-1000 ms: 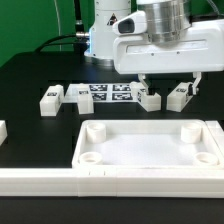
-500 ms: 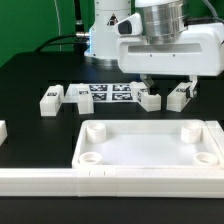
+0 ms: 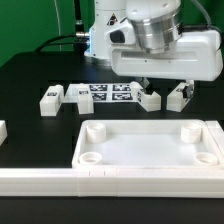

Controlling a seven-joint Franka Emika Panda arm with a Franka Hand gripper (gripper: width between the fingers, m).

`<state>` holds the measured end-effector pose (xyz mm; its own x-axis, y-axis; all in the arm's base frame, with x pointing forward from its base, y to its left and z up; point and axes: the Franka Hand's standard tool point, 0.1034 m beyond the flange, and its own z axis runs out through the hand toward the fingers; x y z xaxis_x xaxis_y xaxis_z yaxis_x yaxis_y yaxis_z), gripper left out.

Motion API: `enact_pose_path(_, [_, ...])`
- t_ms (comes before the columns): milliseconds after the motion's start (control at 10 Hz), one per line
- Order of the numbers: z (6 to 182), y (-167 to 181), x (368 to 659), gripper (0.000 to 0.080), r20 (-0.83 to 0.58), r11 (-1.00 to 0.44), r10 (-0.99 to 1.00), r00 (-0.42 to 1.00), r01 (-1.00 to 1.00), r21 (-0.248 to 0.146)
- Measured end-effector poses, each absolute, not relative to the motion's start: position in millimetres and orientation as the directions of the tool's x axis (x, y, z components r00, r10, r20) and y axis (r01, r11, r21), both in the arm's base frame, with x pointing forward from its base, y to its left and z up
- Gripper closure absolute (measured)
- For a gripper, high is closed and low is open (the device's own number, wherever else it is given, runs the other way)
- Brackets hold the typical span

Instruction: Assemble desk

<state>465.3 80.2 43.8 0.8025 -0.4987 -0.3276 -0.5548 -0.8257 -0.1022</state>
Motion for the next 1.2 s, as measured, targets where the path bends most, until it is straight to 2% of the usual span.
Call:
enact_pose_path(400, [41.9,87,467,0.0151,-0.535,-0.861,-0.361,0.764,-0.494,-0.124])
enact_pose_path(900, [31.8,92,452,0.0151,-0.776,-0.869,-0.244,0.581,-0.486,-0.091])
enact_pose_path(1200, [18.2,103,448,0.0151,-0.770,-0.874,-0.238,0.592,-0.476,-0.096])
